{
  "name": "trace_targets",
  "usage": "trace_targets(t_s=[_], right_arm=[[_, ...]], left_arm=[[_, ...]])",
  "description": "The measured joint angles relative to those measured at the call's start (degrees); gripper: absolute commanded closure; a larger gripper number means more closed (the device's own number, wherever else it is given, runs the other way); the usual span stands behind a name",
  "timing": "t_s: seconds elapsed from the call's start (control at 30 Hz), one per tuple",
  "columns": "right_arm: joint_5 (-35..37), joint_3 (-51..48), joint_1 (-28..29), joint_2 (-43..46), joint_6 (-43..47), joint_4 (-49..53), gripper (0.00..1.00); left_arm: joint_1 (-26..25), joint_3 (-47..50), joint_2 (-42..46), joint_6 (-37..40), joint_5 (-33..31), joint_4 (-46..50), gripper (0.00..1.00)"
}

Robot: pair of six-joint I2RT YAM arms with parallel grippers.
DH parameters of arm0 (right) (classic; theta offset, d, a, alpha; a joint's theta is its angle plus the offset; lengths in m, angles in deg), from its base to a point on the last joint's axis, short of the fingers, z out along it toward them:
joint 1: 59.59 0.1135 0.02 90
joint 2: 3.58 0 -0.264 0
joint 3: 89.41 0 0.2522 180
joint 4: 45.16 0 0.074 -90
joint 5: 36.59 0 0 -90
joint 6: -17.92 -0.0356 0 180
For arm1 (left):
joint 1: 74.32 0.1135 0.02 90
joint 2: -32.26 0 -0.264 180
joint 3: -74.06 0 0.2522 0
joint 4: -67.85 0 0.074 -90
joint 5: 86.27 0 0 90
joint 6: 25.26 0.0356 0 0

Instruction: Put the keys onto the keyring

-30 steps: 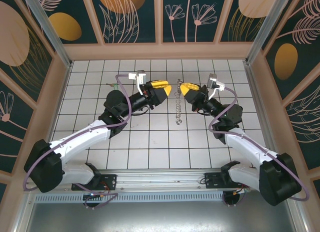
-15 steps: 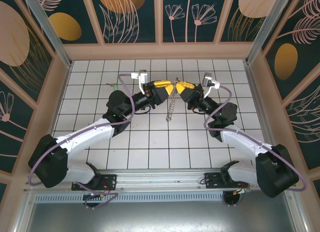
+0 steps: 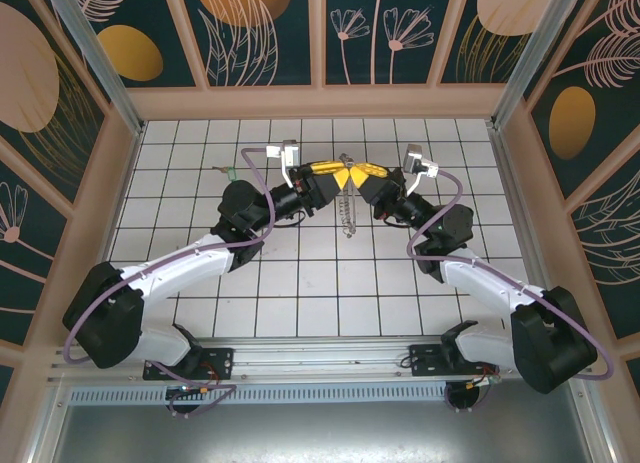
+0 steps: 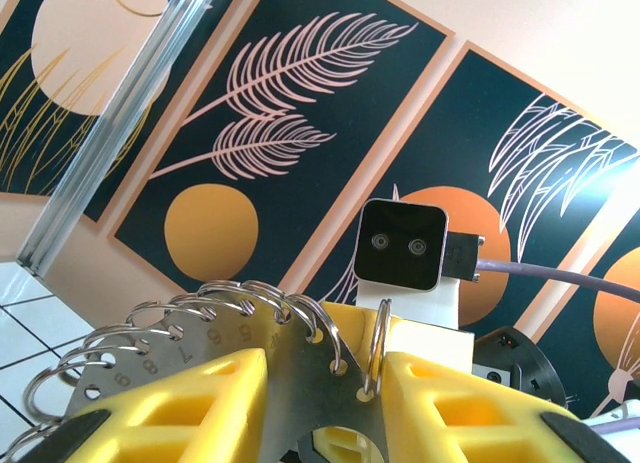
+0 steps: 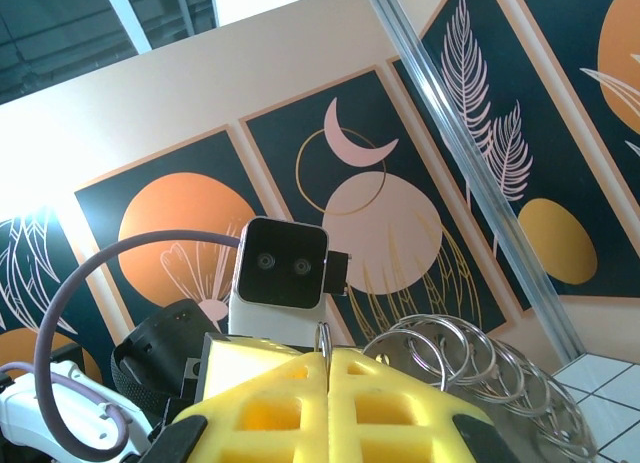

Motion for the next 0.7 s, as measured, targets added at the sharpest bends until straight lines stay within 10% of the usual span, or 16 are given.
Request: trace_targets(t_s=[0.7], right_arm=[[2.0, 0.0, 0.0, -0.9, 0.0, -0.4, 1.00]], left_arm=[[0.1, -1.6, -2.8, -1.9, 0.6, -4.7, 1.00]])
